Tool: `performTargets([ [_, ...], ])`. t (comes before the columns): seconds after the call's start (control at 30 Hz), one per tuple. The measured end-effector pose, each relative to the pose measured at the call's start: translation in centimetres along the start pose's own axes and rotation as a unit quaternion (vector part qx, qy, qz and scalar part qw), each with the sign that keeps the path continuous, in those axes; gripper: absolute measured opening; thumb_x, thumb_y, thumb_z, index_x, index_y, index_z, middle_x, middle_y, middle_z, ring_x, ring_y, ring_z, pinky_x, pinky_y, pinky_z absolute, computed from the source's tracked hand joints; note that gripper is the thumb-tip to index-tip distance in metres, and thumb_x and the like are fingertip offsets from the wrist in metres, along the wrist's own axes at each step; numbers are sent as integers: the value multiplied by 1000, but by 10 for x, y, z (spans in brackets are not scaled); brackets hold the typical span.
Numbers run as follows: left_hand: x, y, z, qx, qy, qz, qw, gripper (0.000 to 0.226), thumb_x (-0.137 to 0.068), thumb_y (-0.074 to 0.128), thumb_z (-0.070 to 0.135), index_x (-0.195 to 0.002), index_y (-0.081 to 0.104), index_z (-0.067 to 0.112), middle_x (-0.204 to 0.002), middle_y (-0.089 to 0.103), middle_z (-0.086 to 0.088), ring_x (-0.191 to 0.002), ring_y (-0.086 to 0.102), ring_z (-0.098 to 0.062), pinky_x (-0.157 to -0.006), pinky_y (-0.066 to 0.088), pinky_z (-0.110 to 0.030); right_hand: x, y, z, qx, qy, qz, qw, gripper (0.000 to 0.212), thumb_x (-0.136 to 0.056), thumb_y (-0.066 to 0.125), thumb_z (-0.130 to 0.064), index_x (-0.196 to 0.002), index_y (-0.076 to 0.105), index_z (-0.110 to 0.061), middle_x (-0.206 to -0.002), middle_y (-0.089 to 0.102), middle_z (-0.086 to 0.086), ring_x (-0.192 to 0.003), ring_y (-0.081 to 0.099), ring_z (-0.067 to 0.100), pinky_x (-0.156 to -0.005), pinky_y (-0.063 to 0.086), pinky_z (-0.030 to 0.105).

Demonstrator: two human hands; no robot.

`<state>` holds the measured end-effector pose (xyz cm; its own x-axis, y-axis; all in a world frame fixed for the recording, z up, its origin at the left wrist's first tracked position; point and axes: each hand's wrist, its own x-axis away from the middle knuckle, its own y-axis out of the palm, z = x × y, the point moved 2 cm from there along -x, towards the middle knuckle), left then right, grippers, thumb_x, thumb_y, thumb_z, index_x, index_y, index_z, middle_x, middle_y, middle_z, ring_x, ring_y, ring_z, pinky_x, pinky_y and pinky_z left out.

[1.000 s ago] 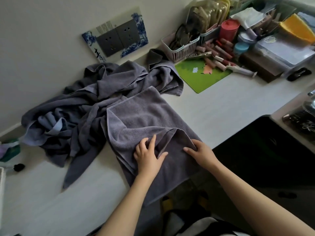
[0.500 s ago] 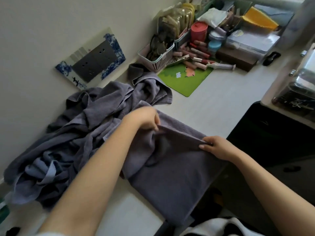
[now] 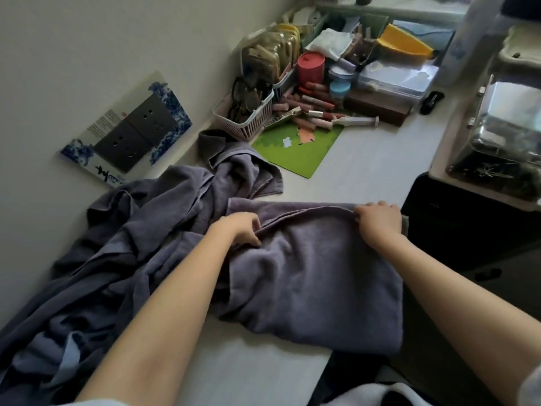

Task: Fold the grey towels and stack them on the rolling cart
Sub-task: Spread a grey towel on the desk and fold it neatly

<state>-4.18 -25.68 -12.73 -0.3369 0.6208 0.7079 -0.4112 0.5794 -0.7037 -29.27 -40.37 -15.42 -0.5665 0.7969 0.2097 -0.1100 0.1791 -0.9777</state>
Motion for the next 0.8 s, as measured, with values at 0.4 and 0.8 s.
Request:
performTargets([
  [0.4, 22, -23, -50, 231, 4, 72, 970, 28, -70, 79, 25, -88, 60, 14, -84, 61, 0, -81, 56, -14, -65, 42, -24, -72, -9, -7, -8, -182, 7, 983, 28, -96, 43, -34, -114, 61, -23, -114, 62, 2, -109, 51, 26, -90, 33, 31],
  [0.8, -14, 19, -33, 36, -117, 167, 978, 57, -83, 59, 54, -124, 54, 14, -131, 46, -12, -125, 36, -30, -106, 26, -42, -83, 1, -5, -55, -196, -30, 979, 36, -92, 51, -36, -124, 54, -18, -141, 42, -2, -129, 35, 24, -104, 24, 33],
])
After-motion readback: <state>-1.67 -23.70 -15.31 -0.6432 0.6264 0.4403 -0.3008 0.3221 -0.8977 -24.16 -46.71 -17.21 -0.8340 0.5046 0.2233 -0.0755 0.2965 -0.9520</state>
